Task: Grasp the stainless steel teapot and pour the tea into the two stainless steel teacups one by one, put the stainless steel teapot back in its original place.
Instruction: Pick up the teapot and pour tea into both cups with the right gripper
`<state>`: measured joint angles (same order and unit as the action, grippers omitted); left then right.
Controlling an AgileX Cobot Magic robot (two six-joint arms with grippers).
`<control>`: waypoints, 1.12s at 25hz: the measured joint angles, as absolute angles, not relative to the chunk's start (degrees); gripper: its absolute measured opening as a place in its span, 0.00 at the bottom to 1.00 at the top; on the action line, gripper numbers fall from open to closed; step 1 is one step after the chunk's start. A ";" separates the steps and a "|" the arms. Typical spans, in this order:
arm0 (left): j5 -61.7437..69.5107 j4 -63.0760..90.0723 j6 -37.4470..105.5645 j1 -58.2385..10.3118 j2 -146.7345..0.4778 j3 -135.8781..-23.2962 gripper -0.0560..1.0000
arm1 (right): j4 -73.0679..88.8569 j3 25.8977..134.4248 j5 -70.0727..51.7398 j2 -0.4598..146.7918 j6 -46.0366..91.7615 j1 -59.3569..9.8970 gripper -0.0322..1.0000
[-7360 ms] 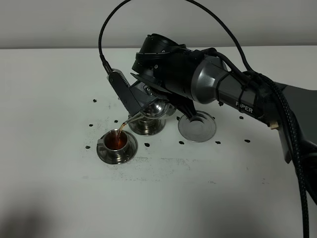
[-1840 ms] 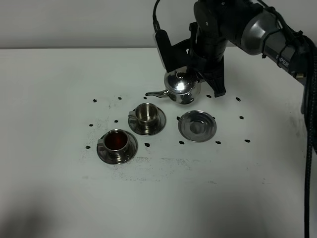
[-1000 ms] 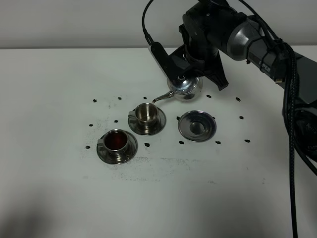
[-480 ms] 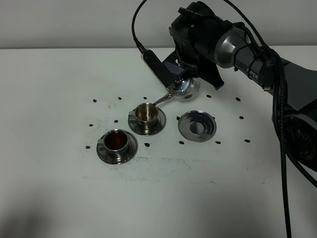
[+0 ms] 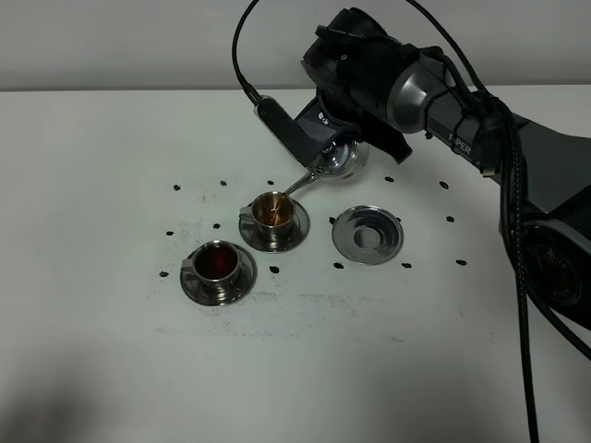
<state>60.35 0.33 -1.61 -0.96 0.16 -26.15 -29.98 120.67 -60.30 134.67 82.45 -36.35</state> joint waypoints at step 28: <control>60.35 0.33 -1.61 -0.96 0.16 -26.15 0.59 | -33.84 120.67 -60.30 134.67 82.20 -38.01 0.20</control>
